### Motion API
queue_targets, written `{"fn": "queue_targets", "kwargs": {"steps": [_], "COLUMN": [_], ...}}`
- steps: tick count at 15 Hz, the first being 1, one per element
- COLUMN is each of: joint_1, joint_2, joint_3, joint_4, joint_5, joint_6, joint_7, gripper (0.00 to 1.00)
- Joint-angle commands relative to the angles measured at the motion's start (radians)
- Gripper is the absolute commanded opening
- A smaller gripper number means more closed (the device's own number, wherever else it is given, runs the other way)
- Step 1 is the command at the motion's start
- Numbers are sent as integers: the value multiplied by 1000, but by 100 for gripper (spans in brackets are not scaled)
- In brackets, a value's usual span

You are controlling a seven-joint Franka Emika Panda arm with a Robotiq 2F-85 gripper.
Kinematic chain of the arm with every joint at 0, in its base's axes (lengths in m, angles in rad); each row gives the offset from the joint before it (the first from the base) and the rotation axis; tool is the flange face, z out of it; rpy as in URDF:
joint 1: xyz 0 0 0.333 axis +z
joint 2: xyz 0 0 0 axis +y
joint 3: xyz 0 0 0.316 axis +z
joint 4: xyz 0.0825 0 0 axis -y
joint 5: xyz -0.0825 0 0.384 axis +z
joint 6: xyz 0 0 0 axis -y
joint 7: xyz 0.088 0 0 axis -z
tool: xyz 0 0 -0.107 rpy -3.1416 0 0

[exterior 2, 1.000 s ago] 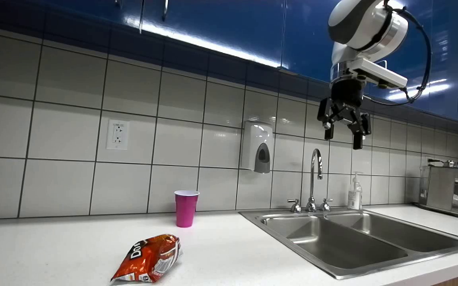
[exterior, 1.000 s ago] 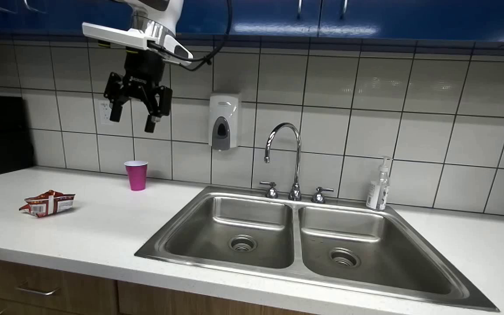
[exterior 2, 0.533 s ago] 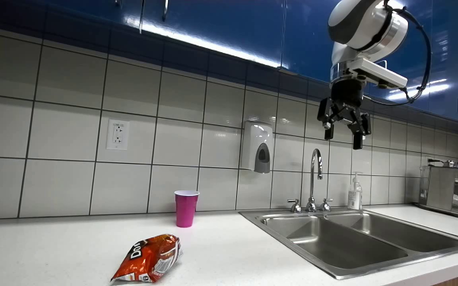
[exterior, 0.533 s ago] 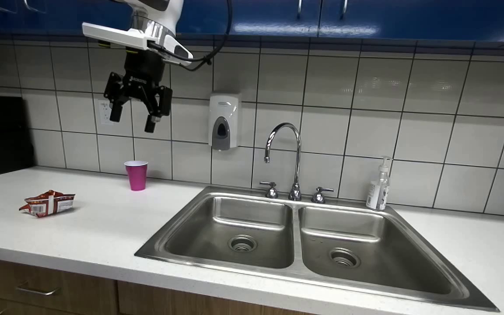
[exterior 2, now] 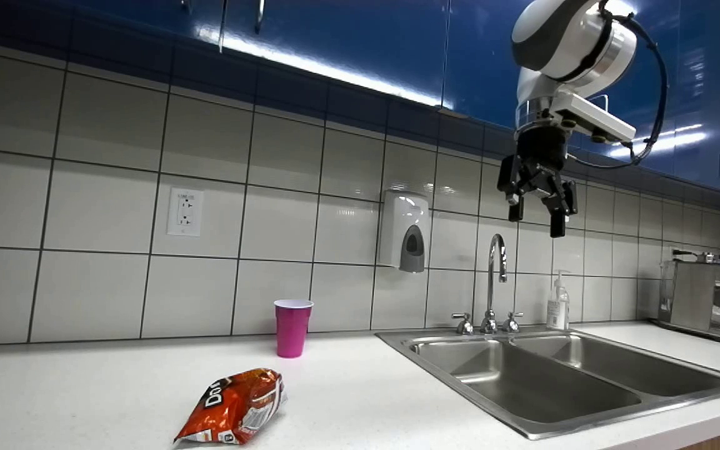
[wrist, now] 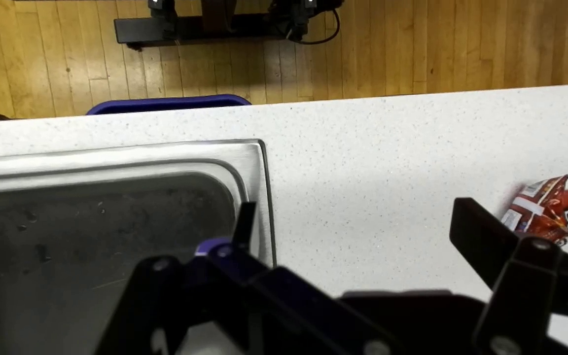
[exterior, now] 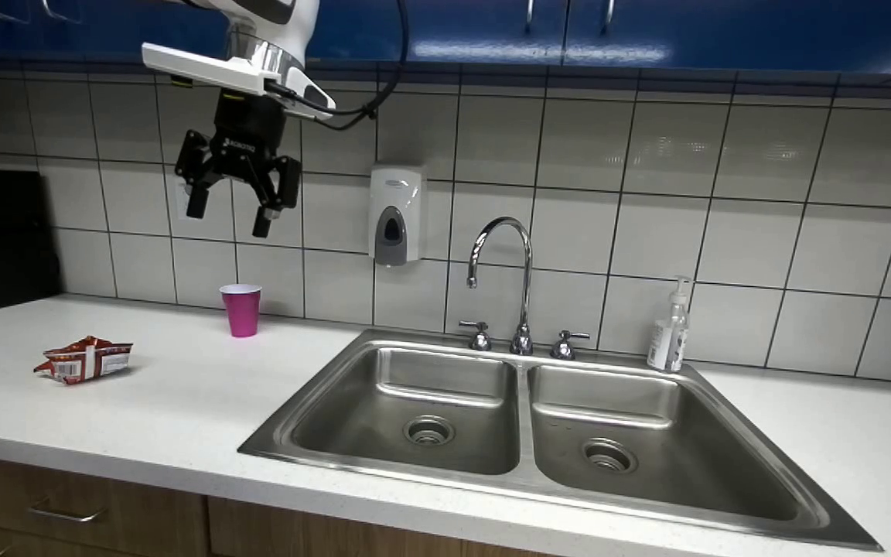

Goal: Put the snack packet in the sink on the left

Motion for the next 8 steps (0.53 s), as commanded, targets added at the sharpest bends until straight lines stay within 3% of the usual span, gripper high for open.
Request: {"fn": "queue_targets", "kwargs": {"steps": [1, 8], "joint_1": [13, 88], "joint_2": [-2, 9], "joint_3": [27, 82], "joint_4": [1, 17], "joint_5": [20, 17], "joint_6": [0, -24], "joint_7": [-100, -252], "gripper": [100, 100]}}
